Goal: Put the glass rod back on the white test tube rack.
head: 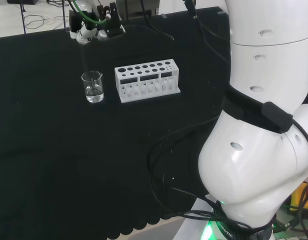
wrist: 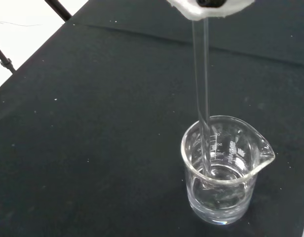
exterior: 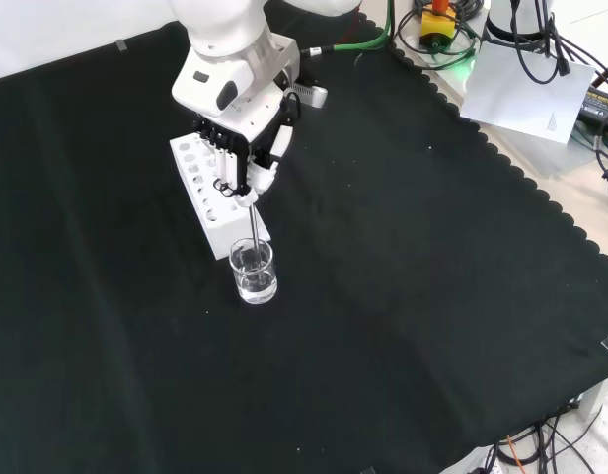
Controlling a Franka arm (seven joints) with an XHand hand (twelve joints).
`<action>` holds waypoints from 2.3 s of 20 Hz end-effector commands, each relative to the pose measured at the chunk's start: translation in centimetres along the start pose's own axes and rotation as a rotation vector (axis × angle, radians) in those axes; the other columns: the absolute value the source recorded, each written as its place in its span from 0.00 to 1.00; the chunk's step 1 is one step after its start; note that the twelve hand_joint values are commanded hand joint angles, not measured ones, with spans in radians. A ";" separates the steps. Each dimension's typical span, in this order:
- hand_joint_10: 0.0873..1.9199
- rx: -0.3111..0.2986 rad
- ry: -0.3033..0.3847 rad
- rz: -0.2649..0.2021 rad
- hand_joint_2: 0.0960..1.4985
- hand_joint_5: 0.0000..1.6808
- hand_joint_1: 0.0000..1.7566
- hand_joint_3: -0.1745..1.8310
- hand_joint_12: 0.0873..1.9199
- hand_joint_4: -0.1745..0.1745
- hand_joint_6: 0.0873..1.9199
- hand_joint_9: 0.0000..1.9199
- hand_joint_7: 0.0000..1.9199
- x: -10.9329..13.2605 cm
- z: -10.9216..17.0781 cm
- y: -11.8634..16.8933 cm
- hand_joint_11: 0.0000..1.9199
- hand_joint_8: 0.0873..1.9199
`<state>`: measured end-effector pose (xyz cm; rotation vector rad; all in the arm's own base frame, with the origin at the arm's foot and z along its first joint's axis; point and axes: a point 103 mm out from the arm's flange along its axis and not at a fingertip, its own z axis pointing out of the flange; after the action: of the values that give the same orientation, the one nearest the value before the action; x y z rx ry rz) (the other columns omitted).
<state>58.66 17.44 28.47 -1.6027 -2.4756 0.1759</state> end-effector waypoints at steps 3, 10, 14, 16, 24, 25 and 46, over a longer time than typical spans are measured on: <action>0.36 -0.005 0.024 0.012 0.70 0.73 0.70 0.00 0.33 0.00 0.30 0.92 0.77 -0.3 -0.5 -0.1 0.92 0.56; 0.36 -0.037 0.026 0.007 0.70 0.73 0.70 0.00 0.33 0.00 0.30 0.92 0.77 0.3 -3.1 -1.2 0.92 0.56; 0.36 -0.038 0.000 0.025 0.70 0.73 0.70 0.00 0.33 0.00 0.30 0.92 0.77 0.3 -4.5 -2.0 0.92 0.56; 0.36 -0.045 -0.003 0.039 0.70 0.73 0.70 0.00 0.33 0.00 0.30 0.92 0.77 0.1 -5.2 -2.7 0.92 0.56; 0.36 -0.070 0.003 0.098 0.70 0.73 0.70 0.00 0.33 0.00 0.30 0.92 0.77 -1.2 -7.6 -5.0 0.92 0.56; 0.36 -0.074 0.004 0.102 0.70 0.73 0.70 0.00 0.33 0.00 0.30 0.92 0.77 -1.3 -7.9 -5.2 0.92 0.56; 0.36 -0.110 0.027 0.257 0.70 0.73 0.70 0.00 0.33 0.00 0.30 0.92 0.77 -9.8 -8.2 -10.8 0.92 0.56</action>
<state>54.99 6.17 37.71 -1.9124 -2.3125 0.0630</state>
